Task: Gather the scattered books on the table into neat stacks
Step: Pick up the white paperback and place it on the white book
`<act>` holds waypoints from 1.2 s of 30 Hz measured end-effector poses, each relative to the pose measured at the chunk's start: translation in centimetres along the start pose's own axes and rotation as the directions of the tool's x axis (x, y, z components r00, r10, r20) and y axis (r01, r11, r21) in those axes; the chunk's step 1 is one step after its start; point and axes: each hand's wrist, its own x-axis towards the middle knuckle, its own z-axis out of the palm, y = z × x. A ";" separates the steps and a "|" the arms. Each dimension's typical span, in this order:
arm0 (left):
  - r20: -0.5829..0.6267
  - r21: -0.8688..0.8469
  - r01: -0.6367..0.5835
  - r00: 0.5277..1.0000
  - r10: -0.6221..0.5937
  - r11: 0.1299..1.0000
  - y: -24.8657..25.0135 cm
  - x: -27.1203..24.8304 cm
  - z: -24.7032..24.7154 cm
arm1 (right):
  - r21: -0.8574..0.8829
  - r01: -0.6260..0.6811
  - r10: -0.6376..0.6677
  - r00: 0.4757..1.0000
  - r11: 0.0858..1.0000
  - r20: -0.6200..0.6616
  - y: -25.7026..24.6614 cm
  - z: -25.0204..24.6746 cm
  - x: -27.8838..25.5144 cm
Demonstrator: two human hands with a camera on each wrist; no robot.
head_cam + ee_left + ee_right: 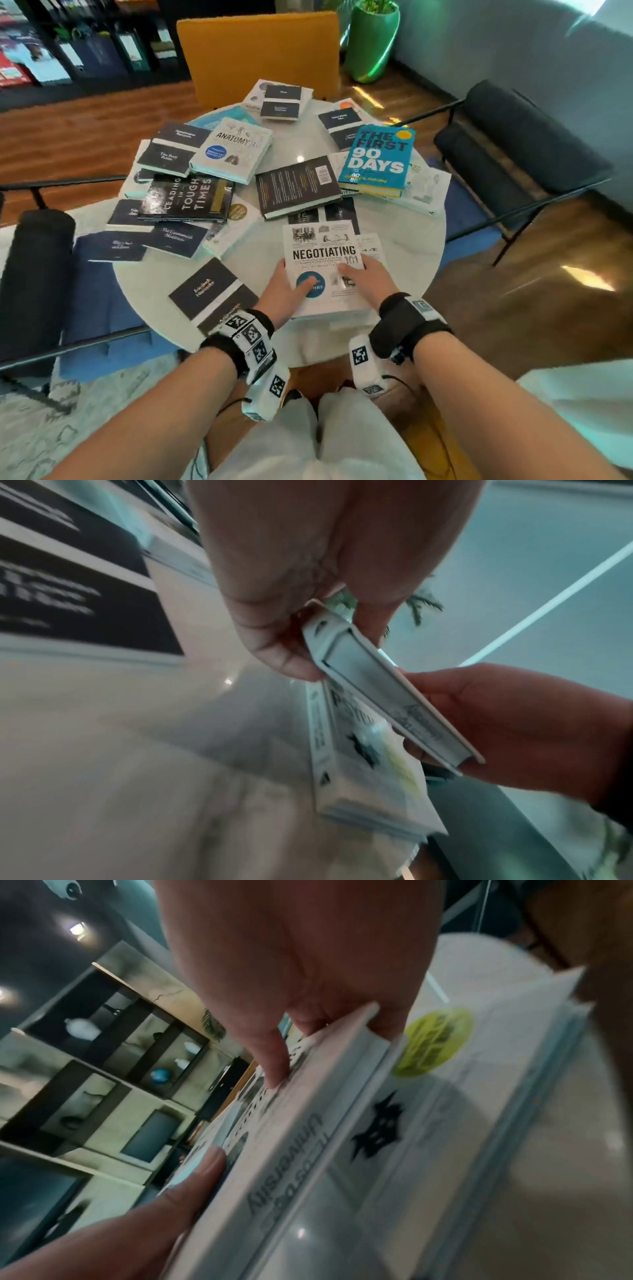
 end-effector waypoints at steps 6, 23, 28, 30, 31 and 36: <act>0.074 0.289 0.003 0.997 -0.026 0.957 -0.5 1.7 5.3 | -0.306 -0.084 0.027 0.982 0.948 -0.186 4.3 -3.4 1.1; 0.121 0.467 -0.092 0.992 0.039 0.879 -1.5 -0.4 5.9 | -0.499 0.095 -0.025 0.989 0.861 0.144 6.3 -5.8 -2.8; 0.083 0.516 -0.092 0.995 0.058 0.852 -2.0 -0.2 6.4 | -0.507 0.134 -0.104 0.991 0.851 0.088 6.2 -5.7 -3.0; 0.075 0.508 -0.086 0.996 0.055 0.857 -2.0 -0.2 6.5 | -0.498 0.131 -0.106 0.991 0.857 0.079 6.1 -5.8 -3.0; 0.069 0.509 -0.089 0.996 0.062 0.856 -2.0 -0.2 6.6 | -0.493 0.130 -0.106 0.991 0.860 0.077 6.1 -5.8 -2.9; 0.055 0.511 -0.085 0.996 0.066 0.855 -2.2 -0.2 6.8 | -0.490 0.148 -0.140 0.989 0.859 0.053 6.4 -6.0 -2.9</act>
